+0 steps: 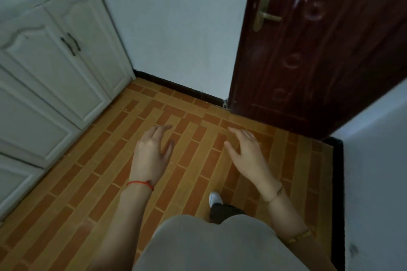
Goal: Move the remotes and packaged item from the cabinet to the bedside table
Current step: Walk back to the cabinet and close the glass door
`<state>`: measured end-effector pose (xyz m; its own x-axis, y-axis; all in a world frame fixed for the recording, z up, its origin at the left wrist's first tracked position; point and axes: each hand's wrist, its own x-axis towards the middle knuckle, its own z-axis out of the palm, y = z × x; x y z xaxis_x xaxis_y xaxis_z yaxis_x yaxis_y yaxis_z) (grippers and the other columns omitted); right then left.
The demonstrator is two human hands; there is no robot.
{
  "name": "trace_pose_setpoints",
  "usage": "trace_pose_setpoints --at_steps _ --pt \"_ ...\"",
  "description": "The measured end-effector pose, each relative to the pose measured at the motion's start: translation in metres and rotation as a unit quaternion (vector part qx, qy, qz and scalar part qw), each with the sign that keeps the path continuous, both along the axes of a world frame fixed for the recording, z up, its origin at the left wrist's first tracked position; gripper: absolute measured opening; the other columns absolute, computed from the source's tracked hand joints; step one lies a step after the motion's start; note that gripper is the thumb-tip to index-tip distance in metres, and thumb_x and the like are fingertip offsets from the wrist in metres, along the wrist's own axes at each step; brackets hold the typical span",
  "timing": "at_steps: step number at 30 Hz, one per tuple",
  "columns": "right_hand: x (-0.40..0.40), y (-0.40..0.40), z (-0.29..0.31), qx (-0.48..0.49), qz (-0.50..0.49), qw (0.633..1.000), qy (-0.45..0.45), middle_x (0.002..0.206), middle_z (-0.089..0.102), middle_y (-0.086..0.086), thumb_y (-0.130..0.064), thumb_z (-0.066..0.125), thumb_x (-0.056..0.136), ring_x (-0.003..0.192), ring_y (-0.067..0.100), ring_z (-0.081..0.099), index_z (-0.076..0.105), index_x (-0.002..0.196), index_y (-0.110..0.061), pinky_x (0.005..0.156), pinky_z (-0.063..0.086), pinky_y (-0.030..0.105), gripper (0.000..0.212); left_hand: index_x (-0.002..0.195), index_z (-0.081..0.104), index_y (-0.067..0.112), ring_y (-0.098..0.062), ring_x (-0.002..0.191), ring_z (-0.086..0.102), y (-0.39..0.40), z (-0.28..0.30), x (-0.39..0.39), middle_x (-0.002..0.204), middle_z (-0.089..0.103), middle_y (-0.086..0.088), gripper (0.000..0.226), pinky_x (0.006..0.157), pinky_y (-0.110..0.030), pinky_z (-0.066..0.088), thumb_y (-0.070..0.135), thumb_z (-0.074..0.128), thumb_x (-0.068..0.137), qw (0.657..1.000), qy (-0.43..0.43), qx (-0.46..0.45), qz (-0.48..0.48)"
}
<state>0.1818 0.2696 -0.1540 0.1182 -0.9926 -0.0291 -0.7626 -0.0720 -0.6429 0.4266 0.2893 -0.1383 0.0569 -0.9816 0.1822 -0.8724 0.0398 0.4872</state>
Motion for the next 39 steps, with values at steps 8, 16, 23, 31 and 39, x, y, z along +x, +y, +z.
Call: trace_pose_setpoints --at_steps 8,16,23,31,39 --pt "0.009 -0.167 0.019 -0.019 0.125 0.992 -0.012 0.143 0.047 0.0 -0.032 0.049 0.098 0.138 0.014 0.034 0.042 0.143 -0.018 0.107 0.029 0.024 0.048 0.128 0.056 0.021 -0.022 0.116 0.057 -0.096 0.013 -0.003 0.123 0.062 -0.002 0.035 0.096 -0.041 0.05 0.024 0.059 0.094 0.993 0.012 -0.017 0.118" --pt "0.06 -0.275 0.009 -0.007 0.201 0.979 -0.014 0.145 0.046 -0.002 -0.034 0.05 0.098 0.138 0.014 0.036 0.042 0.143 -0.023 0.109 0.035 0.032 0.047 0.128 0.056 0.02 -0.022 0.117 0.058 -0.164 0.008 0.023 0.124 0.062 -0.002 0.035 0.097 -0.038 0.05 0.023 0.06 0.093 0.979 0.01 0.003 0.205" --pt "0.125 -0.371 -0.008 0.0 0.237 0.971 -0.024 0.144 0.046 -0.001 -0.033 0.05 0.098 0.137 0.015 0.038 0.042 0.143 -0.021 0.112 0.038 0.037 0.047 0.129 0.056 0.02 -0.021 0.117 0.057 -0.253 -0.008 0.078 0.124 0.061 0.0 0.035 0.095 -0.033 0.048 0.024 0.059 0.094 0.97 0.027 0.002 0.242" --pt "0.23 -0.51 0.016 -0.04 0.256 0.965 -0.036 0.139 0.052 0.0 -0.033 0.049 0.098 0.132 0.013 0.039 0.045 0.141 -0.018 0.111 0.036 0.031 0.045 0.13 0.056 0.019 -0.023 0.117 0.058 -0.38 0.01 0.175 0.125 0.062 -0.003 0.037 0.095 -0.036 0.049 0.023 0.061 0.094 0.967 0.009 -0.008 0.254" --pt "0.318 -0.597 0.026 -0.037 0.267 0.962 -0.041 0.138 0.052 0.002 -0.032 0.048 0.099 0.132 0.013 0.039 0.045 0.141 -0.017 0.107 0.03 0.022 0.045 0.127 0.058 0.017 -0.021 0.115 0.058 -0.472 0.025 0.256 0.122 0.063 -0.002 0.033 0.095 -0.028 0.044 0.02 0.059 0.095 0.968 0.023 -0.024 0.25"
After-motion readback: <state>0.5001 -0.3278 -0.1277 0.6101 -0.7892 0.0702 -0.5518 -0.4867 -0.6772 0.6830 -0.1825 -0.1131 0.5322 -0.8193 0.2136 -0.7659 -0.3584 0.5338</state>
